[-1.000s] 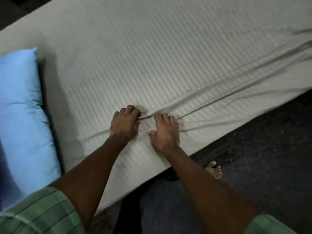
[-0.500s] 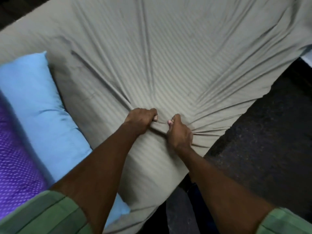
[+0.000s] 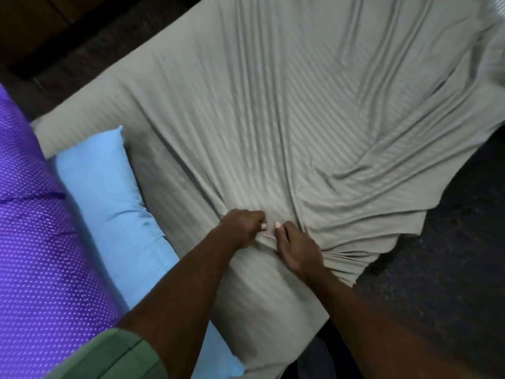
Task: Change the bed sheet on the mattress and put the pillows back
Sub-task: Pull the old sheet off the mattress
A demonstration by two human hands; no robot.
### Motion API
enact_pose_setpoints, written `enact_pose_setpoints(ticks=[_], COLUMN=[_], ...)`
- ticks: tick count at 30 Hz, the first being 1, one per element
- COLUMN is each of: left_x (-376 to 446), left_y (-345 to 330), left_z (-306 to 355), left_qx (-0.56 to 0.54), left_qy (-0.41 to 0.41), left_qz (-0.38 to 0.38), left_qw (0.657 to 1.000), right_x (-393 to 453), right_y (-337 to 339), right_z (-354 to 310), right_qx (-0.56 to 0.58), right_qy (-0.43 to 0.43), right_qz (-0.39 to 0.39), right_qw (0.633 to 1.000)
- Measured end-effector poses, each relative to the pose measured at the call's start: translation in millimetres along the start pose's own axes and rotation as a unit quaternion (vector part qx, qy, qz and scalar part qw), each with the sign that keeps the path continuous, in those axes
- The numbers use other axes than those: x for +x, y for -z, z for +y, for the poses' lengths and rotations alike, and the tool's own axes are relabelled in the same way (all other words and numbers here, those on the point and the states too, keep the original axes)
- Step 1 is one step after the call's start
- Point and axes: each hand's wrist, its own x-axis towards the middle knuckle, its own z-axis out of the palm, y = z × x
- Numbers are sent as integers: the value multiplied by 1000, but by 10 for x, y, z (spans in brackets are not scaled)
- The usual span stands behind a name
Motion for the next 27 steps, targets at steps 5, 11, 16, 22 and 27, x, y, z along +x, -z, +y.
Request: enact_pose_setpoints(ticks=[5,11,16,22,27], left_x=[-90,-48,-25,-128,-1], left_y=[17,455,703,631,438], left_z=[-632,-1173,-1258,-1313,-1062], left_qx=[152,258,260,114,105], left_qy=[-121,-21,-60,30,82], left_qz=[174,215,206,279,281], left_qw=[965,942,942,953,950], right_x=[192,592,650,853,1158], right_y=[-193,-382,-412,-307,-193], right_z=[-335,-1084,-1202,-1302,-1874], right_qx=[-117,-118,-61,12,53], right_qy=[163,136,144,94,168], right_qz=[68,8,-137,-32,107], right_qw=[977,984,978,995,979])
